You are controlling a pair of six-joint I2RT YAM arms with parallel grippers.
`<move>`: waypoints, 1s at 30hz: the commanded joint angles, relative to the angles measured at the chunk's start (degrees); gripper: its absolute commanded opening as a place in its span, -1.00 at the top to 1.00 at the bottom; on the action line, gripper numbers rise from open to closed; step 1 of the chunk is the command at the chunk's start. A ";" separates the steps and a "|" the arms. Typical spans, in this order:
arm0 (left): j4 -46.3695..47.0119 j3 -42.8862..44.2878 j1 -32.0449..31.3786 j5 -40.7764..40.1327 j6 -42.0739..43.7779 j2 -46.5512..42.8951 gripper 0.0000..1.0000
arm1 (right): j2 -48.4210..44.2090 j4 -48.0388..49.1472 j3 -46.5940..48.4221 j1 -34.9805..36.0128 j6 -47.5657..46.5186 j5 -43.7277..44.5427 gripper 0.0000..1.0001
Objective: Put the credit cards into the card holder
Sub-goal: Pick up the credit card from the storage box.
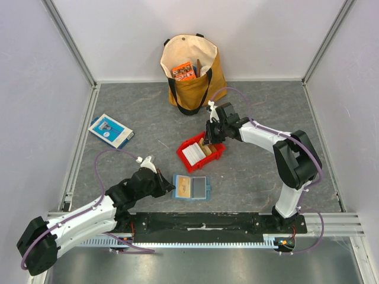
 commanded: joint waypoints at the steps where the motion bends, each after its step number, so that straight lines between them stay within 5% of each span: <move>1: 1.67 1.50 -0.02 -0.37 0.58 -0.20 0.97 | -1.51 -2.67 1.38 0.26 -1.98 5.09 0.84; 13: 2.29 1.41 -0.11 -0.11 0.58 0.42 0.96 | -0.45 -6.20 2.43 11.32 -5.15 28.65 0.87; 23: 2.20 1.41 -0.02 -0.11 0.66 0.24 0.97 | 1.22 -7.69 2.79 13.88 -6.12 32.27 0.68; 27: 2.11 1.50 -0.02 -0.11 0.66 0.24 0.96 | -0.44 -7.69 2.96 13.88 -6.65 32.26 0.98; 30: 2.11 1.41 -0.02 -0.02 0.58 0.16 0.96 | -3.86 -7.34 3.05 13.88 -7.61 34.10 1.00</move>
